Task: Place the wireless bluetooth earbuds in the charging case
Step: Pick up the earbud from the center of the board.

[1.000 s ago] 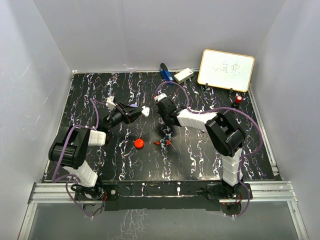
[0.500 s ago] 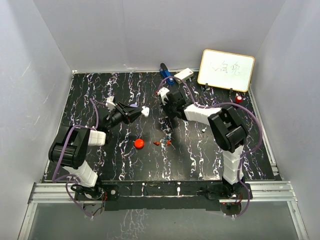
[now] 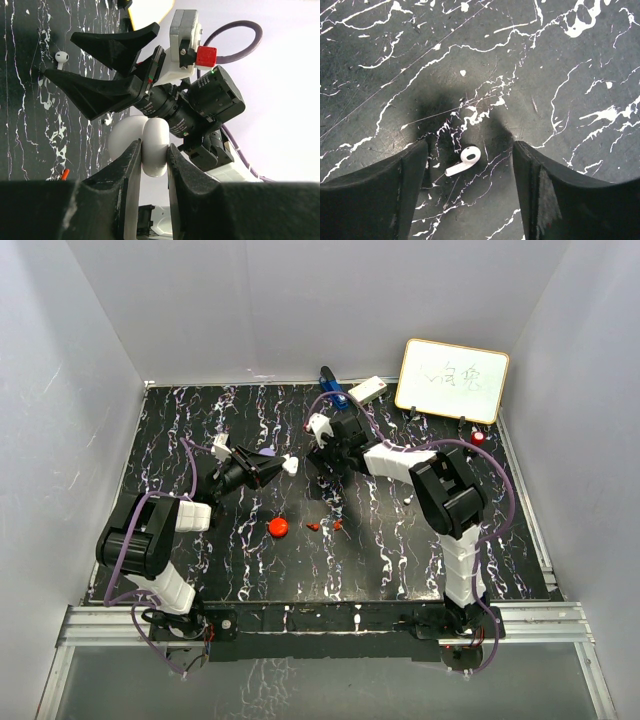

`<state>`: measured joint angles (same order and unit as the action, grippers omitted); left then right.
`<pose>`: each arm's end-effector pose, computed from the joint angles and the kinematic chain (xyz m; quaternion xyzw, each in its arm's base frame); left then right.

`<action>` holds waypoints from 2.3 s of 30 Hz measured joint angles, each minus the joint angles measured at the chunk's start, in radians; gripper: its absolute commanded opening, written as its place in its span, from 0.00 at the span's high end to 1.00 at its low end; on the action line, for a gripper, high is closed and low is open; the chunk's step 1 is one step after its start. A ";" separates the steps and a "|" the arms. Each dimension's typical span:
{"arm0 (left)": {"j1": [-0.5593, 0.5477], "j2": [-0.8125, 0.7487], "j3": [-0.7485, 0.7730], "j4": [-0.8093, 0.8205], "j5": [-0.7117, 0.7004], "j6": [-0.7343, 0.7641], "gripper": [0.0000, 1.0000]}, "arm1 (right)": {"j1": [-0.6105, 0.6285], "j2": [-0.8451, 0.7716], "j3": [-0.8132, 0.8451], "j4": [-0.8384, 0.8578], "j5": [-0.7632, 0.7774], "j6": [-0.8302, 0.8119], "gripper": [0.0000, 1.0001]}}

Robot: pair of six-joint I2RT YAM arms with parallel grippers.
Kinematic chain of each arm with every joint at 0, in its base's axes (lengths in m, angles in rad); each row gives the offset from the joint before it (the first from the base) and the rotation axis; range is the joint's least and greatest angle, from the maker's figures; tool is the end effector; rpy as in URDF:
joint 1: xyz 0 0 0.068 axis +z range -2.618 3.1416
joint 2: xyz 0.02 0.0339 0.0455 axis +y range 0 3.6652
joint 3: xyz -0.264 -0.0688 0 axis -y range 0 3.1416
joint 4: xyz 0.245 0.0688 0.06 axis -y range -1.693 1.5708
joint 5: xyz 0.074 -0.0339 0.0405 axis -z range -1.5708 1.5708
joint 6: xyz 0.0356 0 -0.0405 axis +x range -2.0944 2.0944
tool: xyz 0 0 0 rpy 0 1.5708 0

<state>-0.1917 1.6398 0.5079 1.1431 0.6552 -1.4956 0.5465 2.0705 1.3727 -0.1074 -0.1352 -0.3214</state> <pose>0.2892 -0.0782 0.1817 -0.2221 0.6680 -0.6534 0.2785 0.3807 0.2372 0.1550 -0.4120 0.8291 0.1041 0.3633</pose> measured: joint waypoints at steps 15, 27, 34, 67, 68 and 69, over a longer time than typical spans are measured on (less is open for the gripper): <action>0.000 0.000 0.000 0.001 0.001 0.003 1.00 | -0.020 -0.013 0.059 -0.078 0.012 0.435 0.37; 0.000 0.006 0.000 0.016 0.008 -0.004 1.00 | 0.035 -0.018 0.072 -0.236 0.191 0.632 0.47; 0.002 0.008 0.000 0.031 0.012 -0.009 1.00 | 0.064 0.011 0.136 -0.284 0.272 0.677 0.55; 0.025 0.025 -0.014 0.084 0.026 -0.034 1.00 | 0.066 0.117 0.280 -0.393 0.374 0.742 0.71; 0.025 0.025 -0.015 0.084 0.026 -0.034 1.00 | 0.066 0.121 0.285 -0.393 0.374 0.742 0.71; 0.026 0.025 -0.014 0.084 0.026 -0.034 1.00 | 0.066 0.124 0.290 -0.394 0.374 0.742 0.72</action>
<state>-0.1661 1.6646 0.4934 1.2270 0.6815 -1.5299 0.6125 2.1944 1.6623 -0.5014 0.2386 0.4202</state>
